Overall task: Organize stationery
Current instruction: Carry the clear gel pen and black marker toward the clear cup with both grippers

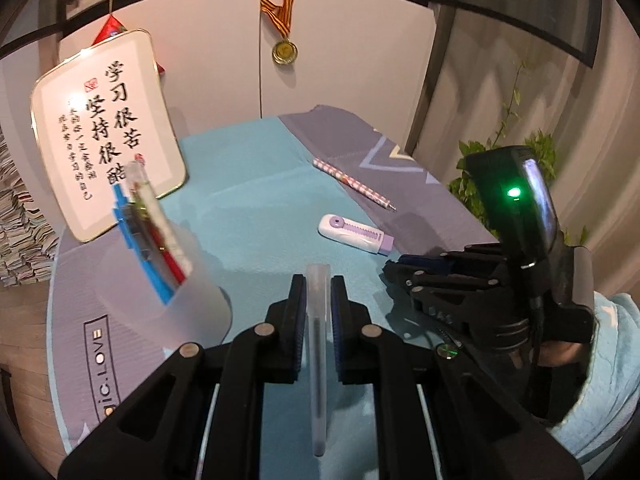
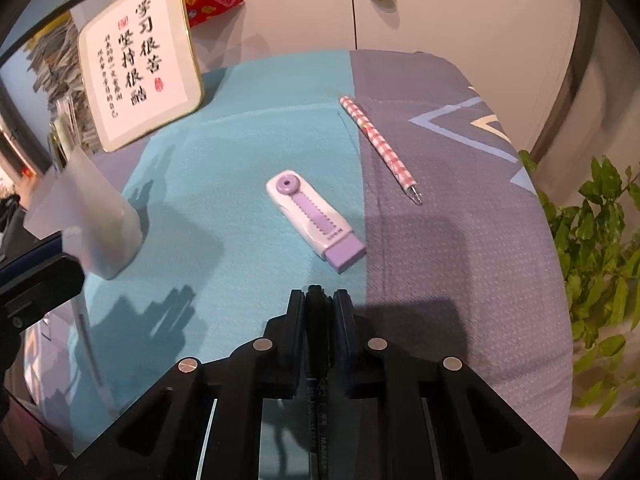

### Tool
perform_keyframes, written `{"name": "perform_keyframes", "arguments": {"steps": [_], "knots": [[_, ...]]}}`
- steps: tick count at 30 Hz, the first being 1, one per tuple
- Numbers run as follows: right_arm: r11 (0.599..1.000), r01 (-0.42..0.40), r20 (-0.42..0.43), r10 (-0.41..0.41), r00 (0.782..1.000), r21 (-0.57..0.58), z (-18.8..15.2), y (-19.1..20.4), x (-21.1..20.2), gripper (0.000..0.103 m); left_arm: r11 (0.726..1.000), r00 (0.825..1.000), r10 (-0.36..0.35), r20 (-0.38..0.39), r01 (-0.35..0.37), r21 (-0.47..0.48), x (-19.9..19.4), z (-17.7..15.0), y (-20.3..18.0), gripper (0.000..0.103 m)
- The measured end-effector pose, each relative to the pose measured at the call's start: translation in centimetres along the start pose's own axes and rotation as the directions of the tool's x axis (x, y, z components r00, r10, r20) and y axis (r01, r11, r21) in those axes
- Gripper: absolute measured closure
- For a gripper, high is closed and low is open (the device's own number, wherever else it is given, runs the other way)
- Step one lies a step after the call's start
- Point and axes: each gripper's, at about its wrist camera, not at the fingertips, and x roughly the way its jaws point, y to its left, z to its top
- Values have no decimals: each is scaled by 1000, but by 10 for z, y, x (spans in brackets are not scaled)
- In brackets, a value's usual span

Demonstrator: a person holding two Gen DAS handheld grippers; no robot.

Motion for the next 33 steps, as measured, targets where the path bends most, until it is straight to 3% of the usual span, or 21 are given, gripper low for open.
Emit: {"name": "perform_keyframes", "arguments": {"steps": [8, 15, 33], "knots": [[999, -31, 149, 27, 988, 27, -1, 4, -56, 88, 1000, 998, -13, 64, 14, -28, -29, 0, 3, 93], [998, -29, 269, 13, 963, 53, -17, 15, -96, 88, 999, 995, -9, 101, 13, -47, -47, -6, 7, 93], [1000, -29, 325, 24, 946, 9, -24, 49, -120, 88, 993, 986, 43, 159, -25, -114, -80, -23, 35, 93]]}}
